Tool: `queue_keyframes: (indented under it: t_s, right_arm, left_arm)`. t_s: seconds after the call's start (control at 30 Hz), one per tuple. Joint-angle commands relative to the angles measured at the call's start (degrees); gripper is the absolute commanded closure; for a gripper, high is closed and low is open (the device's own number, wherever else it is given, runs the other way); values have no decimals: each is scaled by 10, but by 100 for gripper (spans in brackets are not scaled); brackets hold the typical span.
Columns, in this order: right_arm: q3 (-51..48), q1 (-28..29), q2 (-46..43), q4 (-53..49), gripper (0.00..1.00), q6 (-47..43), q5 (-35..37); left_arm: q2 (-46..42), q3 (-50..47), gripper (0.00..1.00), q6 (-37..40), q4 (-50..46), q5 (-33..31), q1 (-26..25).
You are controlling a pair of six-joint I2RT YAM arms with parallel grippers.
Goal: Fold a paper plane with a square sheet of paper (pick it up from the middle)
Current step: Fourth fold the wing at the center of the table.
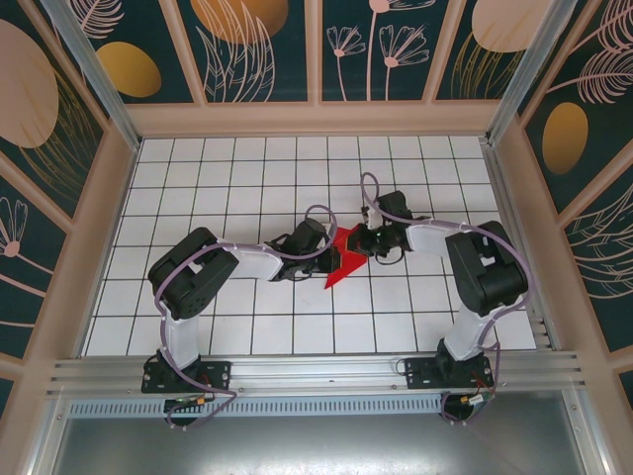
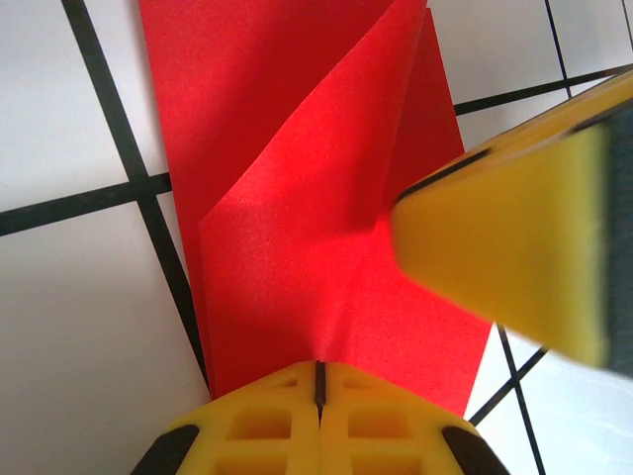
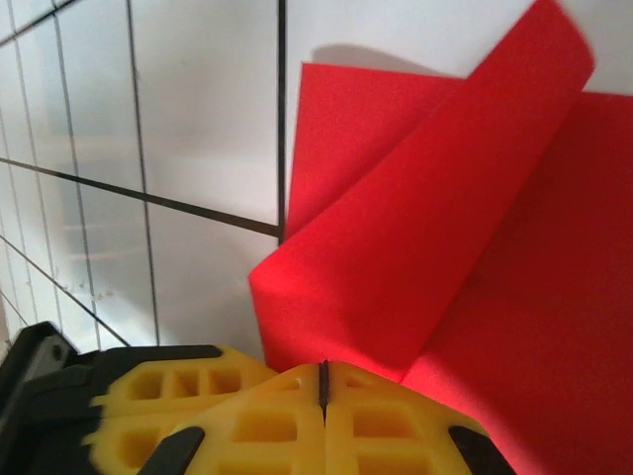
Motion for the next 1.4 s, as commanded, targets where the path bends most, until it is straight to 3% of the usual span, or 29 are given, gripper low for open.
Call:
queue_keyframes:
  t_s: [0.0,0.2,0.37,0.6,0.8,0.97,1.13,1.37]
  right_arm:
    - [5,9,21,8,100,-33,-19]
    - [14,0,51,-3,100,-55,15]
    - [21,-45,64,10,100,-43,38]
    - [24,-74,16,30,100,-19,44]
    - [-16,-51,-50,46,100,-13,21]
    - [-56,2,-60,86,100,17,13]
    - [-59,35,-30,116,100,27,11]
    - [-7,39,32,105,100,16,8]
  left_arm:
    - [37,-11,100,14,-88,-4,0]
    - [39,-15,100,15,-98,-2,0]
    - [39,-29,100,25,-109,7,0]
    - [32,-36,100,47,-119,5,5]
    - [1,-44,100,105,-132,12,18]
    - [-30,-70,100,135,-125,32,29]
    - [-30,-76,100,136,-112,48,32]
    - [-28,-77,100,134,-115,52,34]
